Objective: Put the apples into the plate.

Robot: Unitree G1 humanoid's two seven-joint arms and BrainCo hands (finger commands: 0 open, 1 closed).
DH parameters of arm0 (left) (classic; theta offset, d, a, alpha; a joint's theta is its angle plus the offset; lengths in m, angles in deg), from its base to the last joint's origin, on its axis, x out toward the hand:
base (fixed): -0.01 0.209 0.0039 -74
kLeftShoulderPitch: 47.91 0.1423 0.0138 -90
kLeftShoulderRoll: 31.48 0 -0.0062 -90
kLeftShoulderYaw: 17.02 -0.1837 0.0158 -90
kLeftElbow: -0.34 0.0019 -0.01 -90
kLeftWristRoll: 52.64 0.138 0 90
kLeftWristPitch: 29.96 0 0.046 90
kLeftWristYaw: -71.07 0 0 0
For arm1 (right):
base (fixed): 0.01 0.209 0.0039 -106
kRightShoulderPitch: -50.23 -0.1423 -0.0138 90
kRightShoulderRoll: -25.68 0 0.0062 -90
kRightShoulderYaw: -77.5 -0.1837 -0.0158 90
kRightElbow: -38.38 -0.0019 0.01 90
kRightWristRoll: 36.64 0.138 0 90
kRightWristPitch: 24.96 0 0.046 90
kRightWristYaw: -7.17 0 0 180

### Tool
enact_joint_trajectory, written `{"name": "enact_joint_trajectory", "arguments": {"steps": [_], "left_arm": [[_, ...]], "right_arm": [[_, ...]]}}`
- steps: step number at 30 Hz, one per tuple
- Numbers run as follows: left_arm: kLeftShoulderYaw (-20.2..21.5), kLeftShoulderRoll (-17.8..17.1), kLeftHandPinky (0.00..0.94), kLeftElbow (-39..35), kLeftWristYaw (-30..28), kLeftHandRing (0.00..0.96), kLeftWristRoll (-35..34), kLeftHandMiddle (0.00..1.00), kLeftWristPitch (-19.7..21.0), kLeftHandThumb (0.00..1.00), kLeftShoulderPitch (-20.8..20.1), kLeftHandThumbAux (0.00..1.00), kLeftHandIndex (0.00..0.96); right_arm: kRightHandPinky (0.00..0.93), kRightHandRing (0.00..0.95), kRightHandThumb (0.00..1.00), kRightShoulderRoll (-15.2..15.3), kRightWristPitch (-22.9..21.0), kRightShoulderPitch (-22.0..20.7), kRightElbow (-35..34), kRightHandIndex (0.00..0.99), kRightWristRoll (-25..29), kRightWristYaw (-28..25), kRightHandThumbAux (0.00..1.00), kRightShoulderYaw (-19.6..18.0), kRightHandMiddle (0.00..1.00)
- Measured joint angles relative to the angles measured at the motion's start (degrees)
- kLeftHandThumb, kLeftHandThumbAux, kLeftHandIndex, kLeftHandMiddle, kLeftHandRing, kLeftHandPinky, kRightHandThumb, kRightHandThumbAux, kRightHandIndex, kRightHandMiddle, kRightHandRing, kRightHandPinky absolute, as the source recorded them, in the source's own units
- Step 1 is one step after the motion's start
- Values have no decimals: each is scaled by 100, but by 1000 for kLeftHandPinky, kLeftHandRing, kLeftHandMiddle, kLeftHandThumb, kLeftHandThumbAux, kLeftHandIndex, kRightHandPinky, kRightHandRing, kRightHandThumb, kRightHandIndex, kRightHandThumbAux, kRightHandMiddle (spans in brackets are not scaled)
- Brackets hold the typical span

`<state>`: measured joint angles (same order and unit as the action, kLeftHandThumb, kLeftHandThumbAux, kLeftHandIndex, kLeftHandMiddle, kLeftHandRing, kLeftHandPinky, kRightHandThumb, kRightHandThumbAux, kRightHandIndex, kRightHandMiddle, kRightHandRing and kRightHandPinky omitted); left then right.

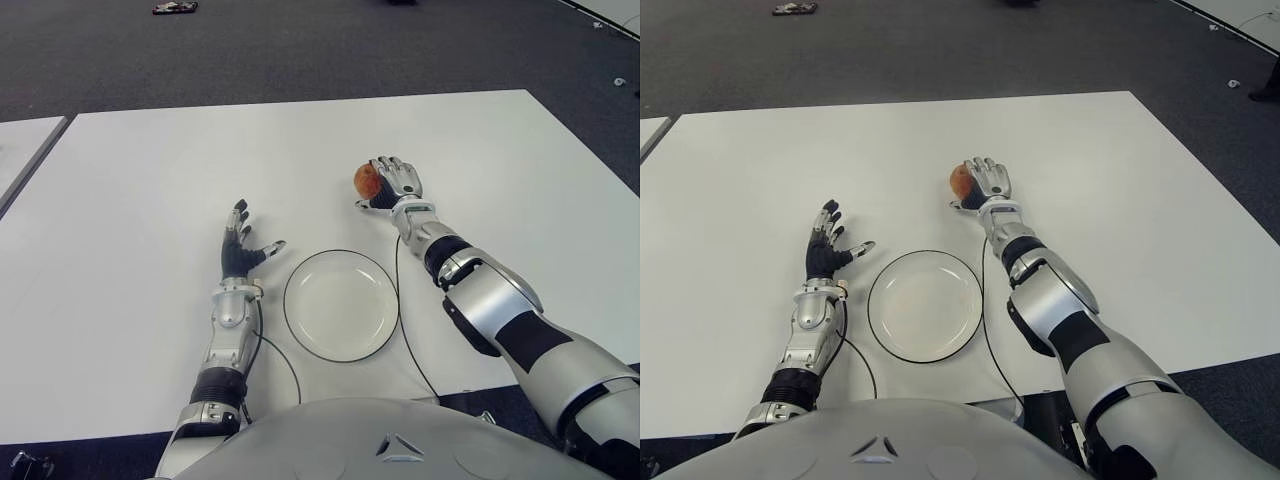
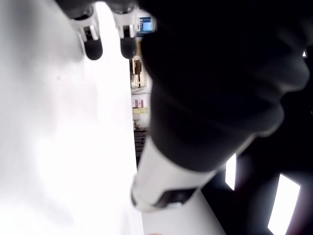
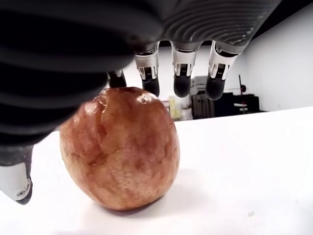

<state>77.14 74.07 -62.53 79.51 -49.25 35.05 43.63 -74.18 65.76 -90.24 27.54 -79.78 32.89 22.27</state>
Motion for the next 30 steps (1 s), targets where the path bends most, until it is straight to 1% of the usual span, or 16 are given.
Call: {"name": "enact_joint_trajectory", "arguments": {"steps": [18, 30], "left_arm": [[-39, 8, 46, 21, 67, 24, 29, 33, -9, 0, 16, 424, 0], [-52, 9, 34, 120, 99, 22, 56, 32, -116, 0, -9, 419, 0]], "right_arm": [[0, 0, 153, -290, 13, -2, -1, 0, -6, 21, 479, 8, 0], [0, 0, 143, -352, 45, -10, 0, 0, -23, 15, 482, 28, 0]]}}
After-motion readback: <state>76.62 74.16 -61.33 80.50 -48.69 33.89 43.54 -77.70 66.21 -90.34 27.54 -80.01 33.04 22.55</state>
